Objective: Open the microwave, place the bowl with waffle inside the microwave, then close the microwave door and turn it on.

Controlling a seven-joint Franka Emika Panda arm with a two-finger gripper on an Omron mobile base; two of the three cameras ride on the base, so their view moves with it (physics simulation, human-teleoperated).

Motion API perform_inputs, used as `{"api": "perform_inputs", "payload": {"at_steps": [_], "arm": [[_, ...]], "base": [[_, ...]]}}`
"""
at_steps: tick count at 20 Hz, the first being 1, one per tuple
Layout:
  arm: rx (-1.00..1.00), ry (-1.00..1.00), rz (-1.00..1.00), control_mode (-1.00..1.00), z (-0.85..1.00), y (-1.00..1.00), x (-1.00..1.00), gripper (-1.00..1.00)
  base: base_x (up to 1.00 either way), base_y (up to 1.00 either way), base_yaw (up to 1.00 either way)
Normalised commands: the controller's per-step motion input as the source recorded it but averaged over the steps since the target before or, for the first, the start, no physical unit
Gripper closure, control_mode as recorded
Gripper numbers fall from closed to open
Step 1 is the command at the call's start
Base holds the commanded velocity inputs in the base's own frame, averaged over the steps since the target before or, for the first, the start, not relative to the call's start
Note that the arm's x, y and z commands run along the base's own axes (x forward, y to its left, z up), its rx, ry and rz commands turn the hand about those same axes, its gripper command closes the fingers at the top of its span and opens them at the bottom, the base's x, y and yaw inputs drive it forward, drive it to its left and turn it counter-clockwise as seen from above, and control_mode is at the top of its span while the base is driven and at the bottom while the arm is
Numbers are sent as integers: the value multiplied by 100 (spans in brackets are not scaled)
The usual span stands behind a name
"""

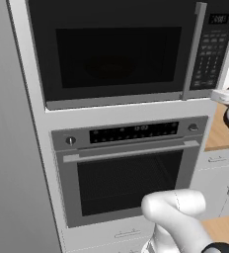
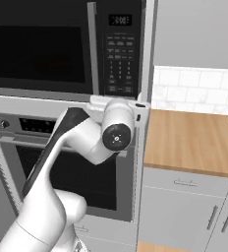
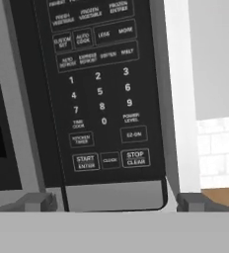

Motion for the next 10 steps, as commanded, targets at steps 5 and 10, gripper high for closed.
{"api": "perform_inputs", "payload": {"at_steps": [5, 10], "arm": [[-2, 0, 0, -100, 0, 1, 18, -100], [-2, 0, -1, -100, 0, 0, 18, -100]], "base": [[0, 0, 0], [0, 0, 0]]}}
